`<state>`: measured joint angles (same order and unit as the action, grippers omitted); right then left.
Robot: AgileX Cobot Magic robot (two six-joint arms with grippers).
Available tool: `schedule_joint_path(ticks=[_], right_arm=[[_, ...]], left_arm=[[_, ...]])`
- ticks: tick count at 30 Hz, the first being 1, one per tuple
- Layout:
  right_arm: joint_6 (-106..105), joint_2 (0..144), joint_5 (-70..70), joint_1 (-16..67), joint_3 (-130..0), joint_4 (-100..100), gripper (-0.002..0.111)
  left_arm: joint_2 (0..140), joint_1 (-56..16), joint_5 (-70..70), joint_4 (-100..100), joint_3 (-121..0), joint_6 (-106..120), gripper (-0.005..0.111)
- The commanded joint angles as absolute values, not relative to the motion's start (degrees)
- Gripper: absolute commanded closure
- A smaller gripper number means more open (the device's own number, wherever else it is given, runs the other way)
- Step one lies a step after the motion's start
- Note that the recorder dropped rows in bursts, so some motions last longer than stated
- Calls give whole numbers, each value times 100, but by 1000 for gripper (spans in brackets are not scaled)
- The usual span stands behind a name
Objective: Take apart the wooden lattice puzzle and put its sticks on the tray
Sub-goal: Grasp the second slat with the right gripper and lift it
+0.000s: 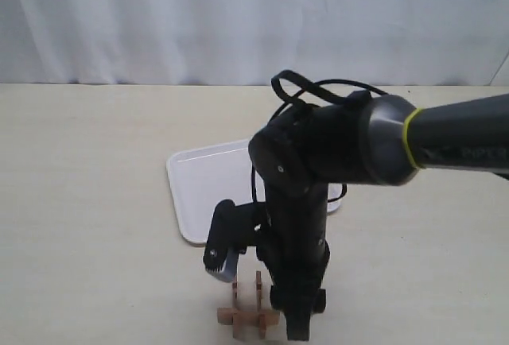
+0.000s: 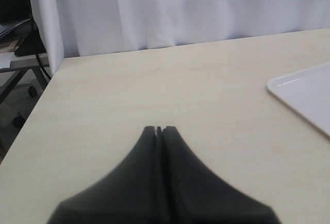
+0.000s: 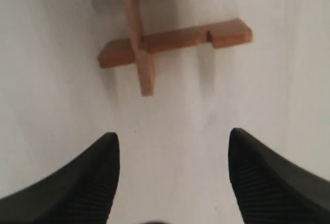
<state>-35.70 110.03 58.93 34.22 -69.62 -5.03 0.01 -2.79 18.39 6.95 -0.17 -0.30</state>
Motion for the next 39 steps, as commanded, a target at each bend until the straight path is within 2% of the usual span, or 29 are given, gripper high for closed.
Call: schedule_joint_path(ticks=[1,14,23,26,34,39], right_arm=[[-4062,10912,4975,3501,-6366,-375,50],[-4239,11044,3845,3530,-6025,-41,54],[-4239,11044,3854,3530,-6025,-65,55],[-4239,11044,3908,3530,-6025,-65,63],[-4289,11044,4156,3530,-6025,-107,104],[-4331,11044,4208,3530,-6025,-131,104]], left_arm=[[0,-319,1761,690,0,-77,107],[0,-319,1761,690,0,-77,107],[0,-319,1761,690,0,-77,107],[0,-319,1761,690,0,-77,107],[0,-319,1761,690,0,-77,107],[0,-319,1761,690,0,-77,107]])
